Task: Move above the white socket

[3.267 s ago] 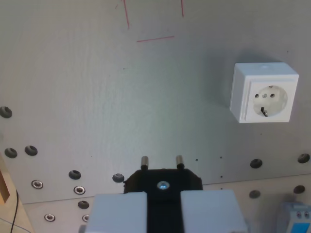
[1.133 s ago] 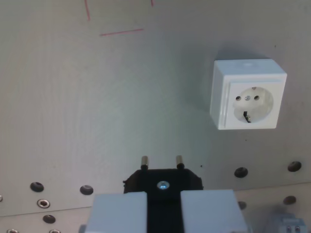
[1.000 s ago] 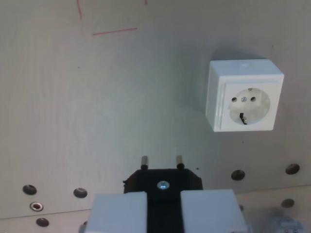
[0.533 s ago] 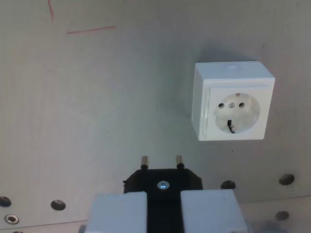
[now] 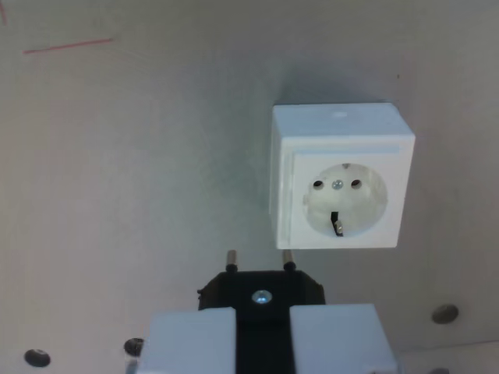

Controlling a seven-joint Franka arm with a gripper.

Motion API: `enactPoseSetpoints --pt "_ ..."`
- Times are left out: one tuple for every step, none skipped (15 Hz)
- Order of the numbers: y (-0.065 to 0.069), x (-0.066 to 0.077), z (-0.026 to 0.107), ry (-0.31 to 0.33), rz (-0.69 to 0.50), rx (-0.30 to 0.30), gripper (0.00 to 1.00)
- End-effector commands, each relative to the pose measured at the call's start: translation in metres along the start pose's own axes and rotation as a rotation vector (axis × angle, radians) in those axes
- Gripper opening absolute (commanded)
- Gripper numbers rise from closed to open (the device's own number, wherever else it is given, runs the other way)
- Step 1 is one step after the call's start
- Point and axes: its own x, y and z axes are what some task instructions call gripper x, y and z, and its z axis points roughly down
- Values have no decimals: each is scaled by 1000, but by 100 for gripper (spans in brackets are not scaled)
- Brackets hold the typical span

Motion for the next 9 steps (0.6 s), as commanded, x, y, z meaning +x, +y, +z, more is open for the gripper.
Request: enactPoseSetpoints --pt "10 -6 14 114 -25 -22 0" --pt "13 -8 18 113 -26 -23 0" --pt "16 -9 22 115 -27 -24 0" --pt "18 -10 25 114 -26 -24 0" --pt "20 -11 28 115 -24 -24 0" --pt "22 -12 31 116 -24 -24 0" --pt "24 -13 34 117 -25 -24 0" --pt "26 -14 36 116 -25 -25 0" --pt "28 -15 39 117 -24 -24 0"
